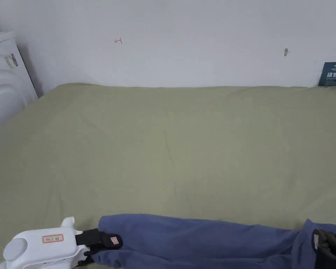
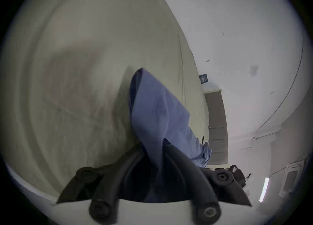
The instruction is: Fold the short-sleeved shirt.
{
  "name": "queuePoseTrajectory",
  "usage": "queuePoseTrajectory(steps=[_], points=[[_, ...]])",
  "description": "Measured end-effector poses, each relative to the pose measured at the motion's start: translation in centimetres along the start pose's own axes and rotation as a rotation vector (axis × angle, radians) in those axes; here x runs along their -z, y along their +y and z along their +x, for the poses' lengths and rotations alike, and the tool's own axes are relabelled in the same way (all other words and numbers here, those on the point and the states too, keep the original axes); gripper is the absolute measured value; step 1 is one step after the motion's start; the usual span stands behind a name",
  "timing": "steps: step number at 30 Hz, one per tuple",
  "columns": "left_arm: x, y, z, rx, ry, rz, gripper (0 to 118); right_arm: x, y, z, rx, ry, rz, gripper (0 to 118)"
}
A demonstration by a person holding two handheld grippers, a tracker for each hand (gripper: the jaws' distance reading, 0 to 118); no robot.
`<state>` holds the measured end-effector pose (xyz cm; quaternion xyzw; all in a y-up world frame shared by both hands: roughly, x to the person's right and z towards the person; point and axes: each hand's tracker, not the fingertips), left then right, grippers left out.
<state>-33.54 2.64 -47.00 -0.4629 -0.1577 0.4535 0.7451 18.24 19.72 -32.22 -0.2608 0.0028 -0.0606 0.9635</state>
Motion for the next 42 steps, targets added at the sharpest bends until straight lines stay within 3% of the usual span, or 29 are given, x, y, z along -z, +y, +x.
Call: queuePoseTrajectory(steps=[4,12,15,22,23,26,28,30,31,33,35,42], points=[[-1.5,-0.4,6.0,0.183,0.074,-0.027,8,-0.9,0.3,0.9,0.011,-0.012,0.007,1],[2.8,-5.5,21.2,0.397,0.005,-0.098,8,-2.4,0.3,2.9,0.05,-0.044,0.036,1],[6.6,-7.4,23.5,0.476,0.031,-0.173,8,-3.0,0.1,3.6,0.055,-0.063,0.036,1],[15.0,-8.7,23.0,0.481,0.072,-0.307,9,-3.1,0.3,5.1,0.099,-0.097,0.033,2],[15.8,-8.7,22.7,0.474,0.079,-0.316,20,-3.1,0.3,5.3,0.105,-0.096,0.034,2],[17.8,-9.0,21.6,0.418,0.158,-0.334,88,-3.2,0.5,5.3,0.108,-0.096,0.041,2],[17.4,-8.4,20.9,0.35,0.173,-0.333,88,-3.3,0.4,5.3,0.096,-0.09,0.05,2],[15.4,-8.0,20.8,0.327,0.061,-0.249,83,-3.3,0.3,5.2,0.087,-0.091,0.047,2],[14.3,-7.5,20.3,0.319,-0.022,-0.202,71,-3.1,0.2,5.1,0.087,-0.089,0.044,2],[13.0,-6.7,19.3,0.269,-0.05,-0.144,0,-2.9,0.1,5.0,0.103,-0.069,0.025,2],[11.8,-7.2,18.8,0.284,0.02,-0.083,0,-2.9,0.0,4.8,0.113,-0.056,0.022,2],[16.1,-10.1,17.3,0.269,-0.01,-0.226,0,-4.3,0.0,4.1,0.105,-0.02,0.052,2]])
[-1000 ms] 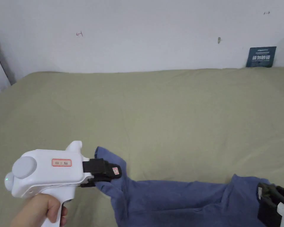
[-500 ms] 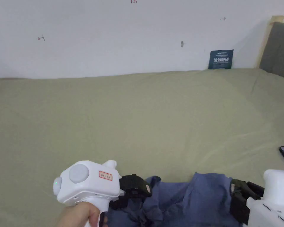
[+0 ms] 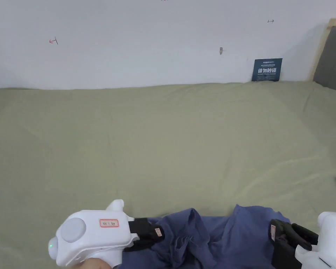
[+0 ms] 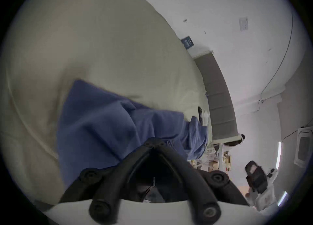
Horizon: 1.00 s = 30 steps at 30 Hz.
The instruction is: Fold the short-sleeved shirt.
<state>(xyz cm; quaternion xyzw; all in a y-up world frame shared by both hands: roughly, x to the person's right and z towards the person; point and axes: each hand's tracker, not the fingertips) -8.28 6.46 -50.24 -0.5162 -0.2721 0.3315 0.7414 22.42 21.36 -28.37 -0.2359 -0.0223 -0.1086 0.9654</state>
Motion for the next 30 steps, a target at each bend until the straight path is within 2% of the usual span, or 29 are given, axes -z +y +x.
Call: queuePoseTrajectory(steps=[2,7,13,16,18,21,24,27,28,29,30], points=[[2.0,-0.7,0.5,0.021,0.033,-0.025,0,-0.7,0.2,0.1,0.002,0.002,0.013,2],[6.6,-2.8,1.3,-0.008,-0.03,-0.081,0,-2.4,0.9,0.5,-0.009,-0.016,0.058,2],[9.0,-4.5,2.4,0.024,-0.089,-0.143,0,-3.0,1.1,0.9,-0.012,-0.04,0.08,2],[9.5,-4.8,1.6,-0.016,-0.111,-0.156,0,-2.7,0.8,1.0,-0.006,-0.051,0.07,2],[7.9,-4.1,1.8,-0.053,-0.136,-0.15,0,-2.6,0.7,0.8,-0.005,-0.055,0.061,2],[2.2,-2.4,2.4,0.029,-0.231,-0.059,0,-2.3,0.7,0.5,-0.014,-0.04,0.059,2],[-4.2,-0.1,0.8,0.056,-0.175,0.018,0,-1.6,1.1,-0.2,-0.025,-0.029,0.063,2],[-8.0,1.3,-4.1,0.0,-0.049,0.061,0,-1.0,1.5,-0.8,-0.024,-0.002,0.067,2],[-8.6,1.7,-5.7,-0.035,-0.085,0.033,0,-0.8,1.6,-1.0,-0.027,0.004,0.067,2],[-9.2,1.7,-7.2,-0.075,-0.118,0.014,10,-0.7,1.7,-1.2,-0.029,0.012,0.066,2],[-9.5,1.8,-8.3,-0.1,-0.136,-0.01,37,-0.6,1.7,-1.4,-0.034,0.022,0.065,3]])
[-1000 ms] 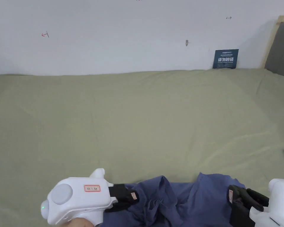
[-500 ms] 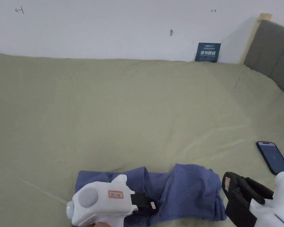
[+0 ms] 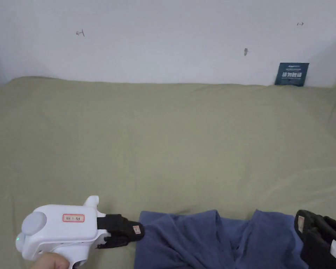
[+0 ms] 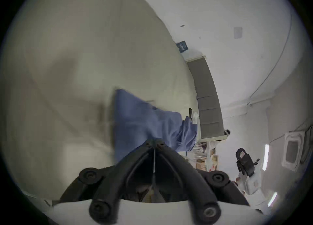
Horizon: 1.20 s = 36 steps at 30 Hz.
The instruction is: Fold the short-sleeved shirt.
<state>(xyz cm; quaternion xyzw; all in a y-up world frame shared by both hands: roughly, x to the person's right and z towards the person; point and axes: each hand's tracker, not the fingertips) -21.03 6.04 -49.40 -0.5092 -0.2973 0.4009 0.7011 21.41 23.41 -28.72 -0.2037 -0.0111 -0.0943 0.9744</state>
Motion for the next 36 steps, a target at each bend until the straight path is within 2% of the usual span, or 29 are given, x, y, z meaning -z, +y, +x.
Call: queuePoseTrajectory(steps=[1,3,4,5,7,9,12,13,14,15,16,17,18,20,24,26,31,33,36], points=[[-0.2,0.2,-0.8,-0.023,0.033,-0.005,73,0.1,0.0,-0.2,-0.005,0.01,-0.006,3],[0.3,0.6,-1.5,-0.034,0.103,-0.004,96,0.2,0.1,-0.6,-0.018,0.014,-0.015,3],[0.8,0.9,-2.0,-0.042,0.086,-0.008,109,0.2,0.0,-0.7,-0.025,0.018,-0.016,3],[1.4,0.7,-2.2,-0.074,0.035,0.004,114,0.1,0.0,-0.8,-0.029,0.022,-0.017,3],[2.5,0.9,-2.6,-0.165,-0.098,-0.002,114,0.1,0.0,-0.7,-0.031,0.023,-0.019,3],[4.4,0.6,-3.0,-0.239,-0.151,-0.04,114,0.1,0.0,-0.6,-0.027,0.02,-0.021,3],[7.2,0.3,-2.3,-0.203,-0.203,-0.068,114,0.3,-0.2,-0.2,-0.016,0.007,-0.027,3],[7.8,-0.1,-1.9,-0.192,-0.198,-0.069,111,0.3,-0.3,-0.1,-0.01,0.0,-0.033,3],[8.2,-0.2,-1.7,-0.192,-0.186,-0.067,91,0.3,-0.4,0.0,-0.006,-0.005,-0.037,3],[8.5,-0.2,-1.8,-0.205,-0.162,-0.074,54,0.4,-0.6,0.2,-0.002,-0.007,-0.043,3],[8.8,-0.3,-2.0,-0.222,-0.098,-0.075,8,0.4,-0.7,0.3,0.001,-0.006,-0.047,3],[8.1,-0.4,-2.3,-0.2,0.014,-0.069,9,0.4,-0.8,0.3,0.001,-0.008,-0.052,3],[7.4,-0.6,-2.6,-0.177,0.04,-0.048,9,0.3,-0.9,0.3,0.001,-0.015,-0.056,3],[6.1,-0.7,-3.5,-0.227,-0.046,-0.056,9,0.2,-1.0,0.3,-0.001,-0.017,-0.056,3],[3.4,-0.1,-1.7,-0.118,0.049,-0.062,9,0.3,-0.9,-0.2,-0.016,-0.016,-0.057,3],[0.9,0.7,-0.7,-0.107,0.126,-0.054,9,0.3,-0.7,-0.6,-0.022,-0.008,-0.055,3],[-8.6,2.5,0.9,-0.06,0.275,0.122,9,1.0,-1.0,-1.7,-0.035,0.03,-0.056,3],[-11.9,2.7,2.1,-0.001,0.35,0.176,9,1.4,-1.1,-2.3,-0.039,0.044,-0.066,3],[-14.4,1.2,5.3,0.07,0.502,0.221,9,1.9,-1.4,-3.1,-0.047,0.072,-0.083,3]])
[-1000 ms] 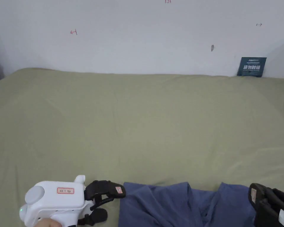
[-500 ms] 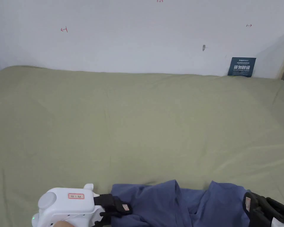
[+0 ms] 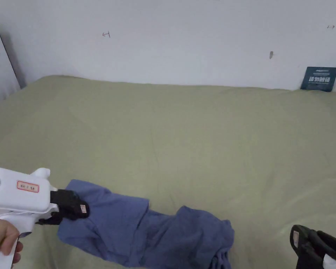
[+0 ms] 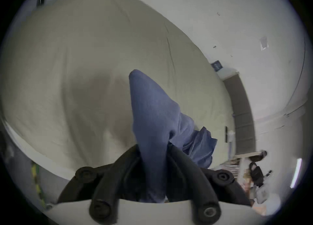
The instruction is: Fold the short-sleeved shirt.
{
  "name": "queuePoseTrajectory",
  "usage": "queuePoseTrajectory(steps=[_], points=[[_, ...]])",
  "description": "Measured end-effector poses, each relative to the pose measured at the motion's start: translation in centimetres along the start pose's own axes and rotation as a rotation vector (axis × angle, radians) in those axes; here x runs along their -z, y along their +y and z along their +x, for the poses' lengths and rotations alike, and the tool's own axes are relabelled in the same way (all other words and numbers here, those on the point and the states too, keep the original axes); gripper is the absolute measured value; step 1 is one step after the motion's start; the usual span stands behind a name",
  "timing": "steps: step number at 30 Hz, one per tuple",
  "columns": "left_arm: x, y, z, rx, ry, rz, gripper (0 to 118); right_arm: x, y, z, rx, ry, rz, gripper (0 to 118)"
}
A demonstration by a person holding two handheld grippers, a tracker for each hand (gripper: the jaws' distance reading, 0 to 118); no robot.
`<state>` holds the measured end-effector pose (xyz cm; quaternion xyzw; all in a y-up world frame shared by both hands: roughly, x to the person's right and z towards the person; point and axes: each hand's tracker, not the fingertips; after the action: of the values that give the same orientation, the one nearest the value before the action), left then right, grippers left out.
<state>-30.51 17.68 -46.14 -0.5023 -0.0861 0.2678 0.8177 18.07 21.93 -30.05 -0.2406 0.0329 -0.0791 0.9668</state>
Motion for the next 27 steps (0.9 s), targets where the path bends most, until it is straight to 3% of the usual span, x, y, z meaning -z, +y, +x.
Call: queuePoseTrajectory(steps=[4,13,16,19,23,27], points=[[0.6,-0.3,3.2,0.099,0.087,-0.027,9,0.2,-0.2,-0.7,-0.015,0.021,-0.009,3],[7.9,-1.6,13.0,0.247,-0.103,-0.188,9,-0.5,-0.3,0.6,0.004,-0.008,-0.018,3],[10.5,-2.0,15.3,0.29,-0.09,-0.243,9,-0.7,-0.5,1.5,0.026,-0.036,-0.023,3],[13.2,-3.2,16.4,0.329,-0.044,-0.308,24,-1.0,-0.8,2.3,0.047,-0.048,-0.02,3],[14.3,-4.3,16.6,0.262,-0.166,-0.342,68,-1.0,-1.0,3.0,0.058,-0.065,-0.018,3],[13.8,-4.4,16.2,0.221,-0.303,-0.335,69,-0.8,-1.1,3.2,0.071,-0.07,-0.027,3]])
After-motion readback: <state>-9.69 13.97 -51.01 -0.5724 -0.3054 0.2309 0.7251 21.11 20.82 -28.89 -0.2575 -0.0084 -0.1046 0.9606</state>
